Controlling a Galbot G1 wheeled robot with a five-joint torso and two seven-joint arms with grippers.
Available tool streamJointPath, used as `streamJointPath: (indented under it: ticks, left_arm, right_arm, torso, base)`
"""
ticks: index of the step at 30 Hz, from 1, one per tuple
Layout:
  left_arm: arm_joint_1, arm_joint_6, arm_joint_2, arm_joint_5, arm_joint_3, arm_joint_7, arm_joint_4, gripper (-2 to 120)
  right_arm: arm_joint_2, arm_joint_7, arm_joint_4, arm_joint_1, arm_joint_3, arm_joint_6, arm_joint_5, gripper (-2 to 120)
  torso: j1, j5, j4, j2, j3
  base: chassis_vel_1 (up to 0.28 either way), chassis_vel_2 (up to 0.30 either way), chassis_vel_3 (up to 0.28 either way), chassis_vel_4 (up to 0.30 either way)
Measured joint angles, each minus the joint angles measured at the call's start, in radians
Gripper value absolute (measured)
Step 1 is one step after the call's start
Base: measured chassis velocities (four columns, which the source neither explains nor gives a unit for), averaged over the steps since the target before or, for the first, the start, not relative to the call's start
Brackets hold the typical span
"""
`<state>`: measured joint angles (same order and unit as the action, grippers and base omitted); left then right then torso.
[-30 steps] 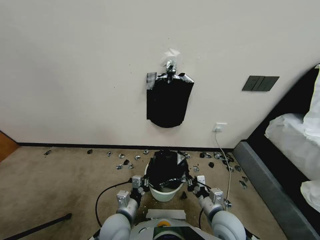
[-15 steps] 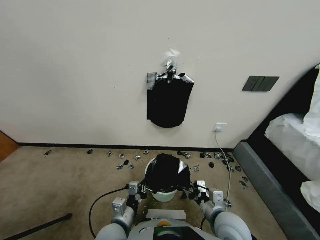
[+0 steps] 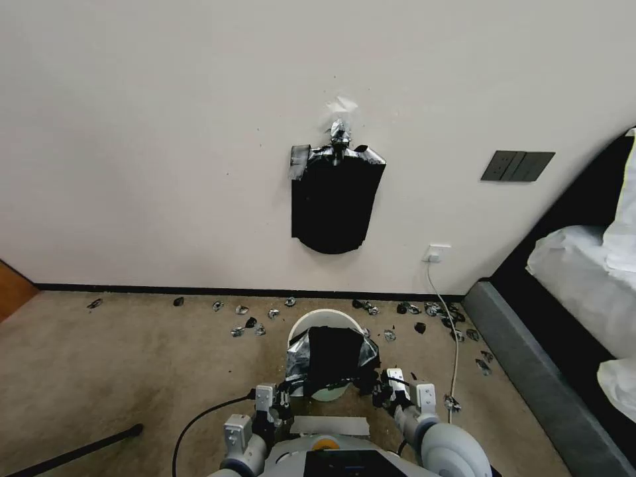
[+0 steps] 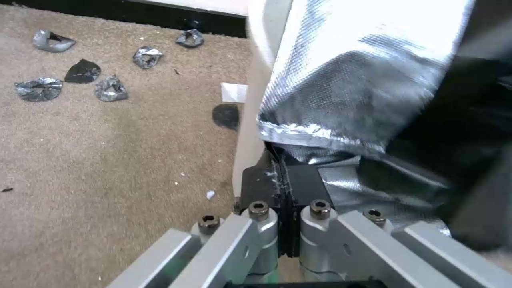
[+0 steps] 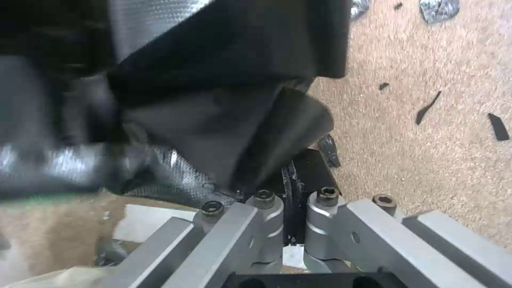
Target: Place a trash bag onto the trash bin.
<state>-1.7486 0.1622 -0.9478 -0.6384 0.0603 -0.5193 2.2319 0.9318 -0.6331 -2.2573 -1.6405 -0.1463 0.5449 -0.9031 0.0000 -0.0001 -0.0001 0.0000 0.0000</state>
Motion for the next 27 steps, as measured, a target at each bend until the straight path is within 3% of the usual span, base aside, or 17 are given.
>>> streamJointPath:
  ticks: [27]
  left_arm:
    - [0.143, -0.011, 0.019, -0.046, -0.009, -0.025, -0.103, 0]
  right_arm:
    - [0.013, 0.05, 0.122, 0.075, 0.026, -0.066, 0.072, 0]
  torso:
    - [0.0, 0.0, 0.0001, 0.0, 0.0]
  base:
    - [0.0, 0.0, 0.0, 0.0]
